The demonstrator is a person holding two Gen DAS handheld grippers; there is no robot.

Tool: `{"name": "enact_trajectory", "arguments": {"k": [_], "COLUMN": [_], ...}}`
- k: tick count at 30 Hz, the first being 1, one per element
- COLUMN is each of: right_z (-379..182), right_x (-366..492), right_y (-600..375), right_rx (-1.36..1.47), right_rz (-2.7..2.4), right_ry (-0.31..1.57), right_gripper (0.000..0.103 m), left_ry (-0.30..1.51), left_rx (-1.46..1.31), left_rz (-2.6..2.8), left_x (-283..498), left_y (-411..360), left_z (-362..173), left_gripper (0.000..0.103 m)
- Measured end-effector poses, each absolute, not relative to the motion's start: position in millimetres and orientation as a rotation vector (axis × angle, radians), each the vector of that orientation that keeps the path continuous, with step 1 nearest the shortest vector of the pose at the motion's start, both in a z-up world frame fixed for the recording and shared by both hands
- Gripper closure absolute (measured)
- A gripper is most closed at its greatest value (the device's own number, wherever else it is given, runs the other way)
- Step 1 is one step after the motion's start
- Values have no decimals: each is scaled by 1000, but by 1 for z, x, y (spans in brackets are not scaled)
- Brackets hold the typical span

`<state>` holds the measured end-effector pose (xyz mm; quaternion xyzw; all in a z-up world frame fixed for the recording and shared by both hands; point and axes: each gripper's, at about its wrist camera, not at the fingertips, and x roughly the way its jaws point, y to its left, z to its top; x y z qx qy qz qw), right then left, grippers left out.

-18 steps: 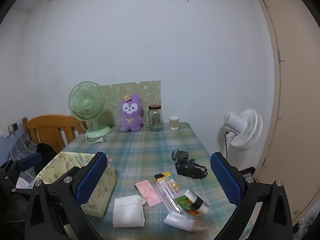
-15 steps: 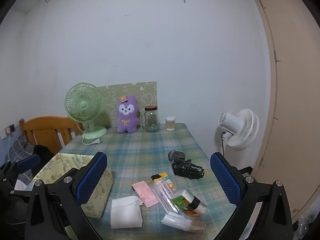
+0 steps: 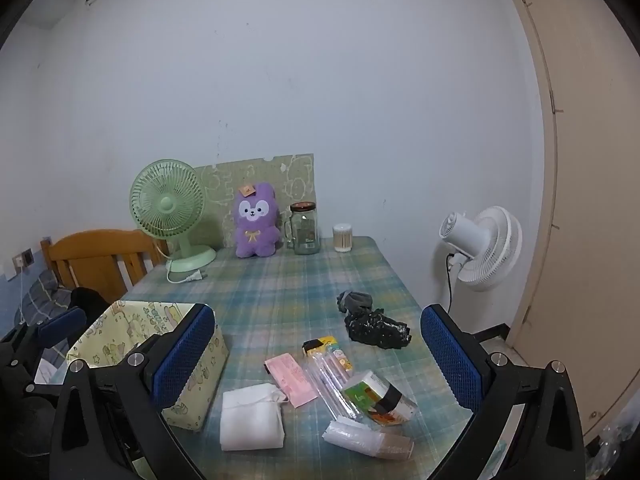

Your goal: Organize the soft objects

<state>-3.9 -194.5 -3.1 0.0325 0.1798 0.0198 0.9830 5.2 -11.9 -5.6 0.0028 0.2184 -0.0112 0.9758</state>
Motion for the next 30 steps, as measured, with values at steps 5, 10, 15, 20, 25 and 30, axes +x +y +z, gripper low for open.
{"name": "enact_trajectory", "arguments": {"k": [5, 10, 15, 20, 25, 30], "right_z": [-4, -5, -5, -5, -5, -4], "right_x": [-5, -4, -4, -4, -5, -5], "right_y": [-195, -195, -196, -196, -196, -196], "right_rx": [67, 77, 77, 76, 73, 73], "right_rz": [38, 43, 42, 43, 38, 39], "right_ry": [360, 371, 371, 372, 370, 370], "right_gripper": [0, 0, 0, 0, 0, 0], "left_ry": [445, 441, 437, 436, 435, 436], "left_rx": [0, 3, 4, 3, 3, 4], "left_rz": [-27, -31, -32, -34, -34, -34], "left_x": [6, 5, 4, 3, 3, 4], "left_y": [-12, -13, -15, -16, -17, -16], "left_z": [-6, -6, -7, -7, -7, -7], "left_gripper": [0, 1, 1, 1, 1, 1]}}
